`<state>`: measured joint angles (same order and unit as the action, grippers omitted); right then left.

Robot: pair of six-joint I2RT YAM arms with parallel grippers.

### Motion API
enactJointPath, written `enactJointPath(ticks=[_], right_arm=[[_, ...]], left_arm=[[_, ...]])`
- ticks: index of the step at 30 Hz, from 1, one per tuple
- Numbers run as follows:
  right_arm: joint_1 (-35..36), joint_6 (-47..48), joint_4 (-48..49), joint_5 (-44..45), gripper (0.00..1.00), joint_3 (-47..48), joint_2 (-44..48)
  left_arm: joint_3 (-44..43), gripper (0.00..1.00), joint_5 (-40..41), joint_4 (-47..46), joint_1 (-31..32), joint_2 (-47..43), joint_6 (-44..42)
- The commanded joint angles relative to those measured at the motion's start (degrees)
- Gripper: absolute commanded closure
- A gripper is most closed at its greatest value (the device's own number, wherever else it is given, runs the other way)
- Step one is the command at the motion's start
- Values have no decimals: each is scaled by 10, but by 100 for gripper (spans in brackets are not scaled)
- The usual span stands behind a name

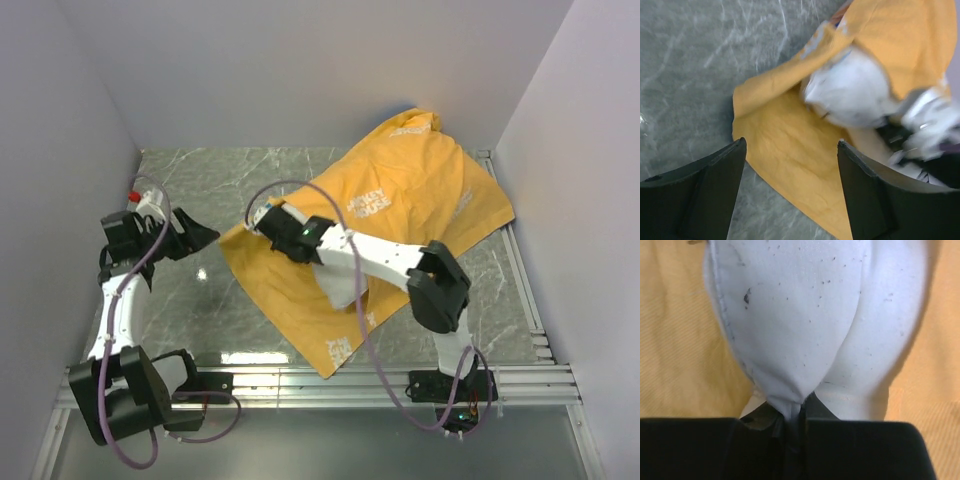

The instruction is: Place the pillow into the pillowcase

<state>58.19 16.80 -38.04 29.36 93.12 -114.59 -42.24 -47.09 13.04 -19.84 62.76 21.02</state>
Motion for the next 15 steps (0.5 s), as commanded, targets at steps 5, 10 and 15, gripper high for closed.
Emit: enactJointPath(ticks=[5, 10, 15], right_arm=[[-75, -31, -66, -243, 100, 174, 117], [-113, -60, -99, -381, 100, 233, 110], [-140, -81, -114, -453, 100, 240, 105]], left_arm=[[89, 23, 27, -155, 93, -60, -13], [115, 22, 27, -230, 178, -82, -45], [116, 22, 34, -203, 264, -151, -278]])
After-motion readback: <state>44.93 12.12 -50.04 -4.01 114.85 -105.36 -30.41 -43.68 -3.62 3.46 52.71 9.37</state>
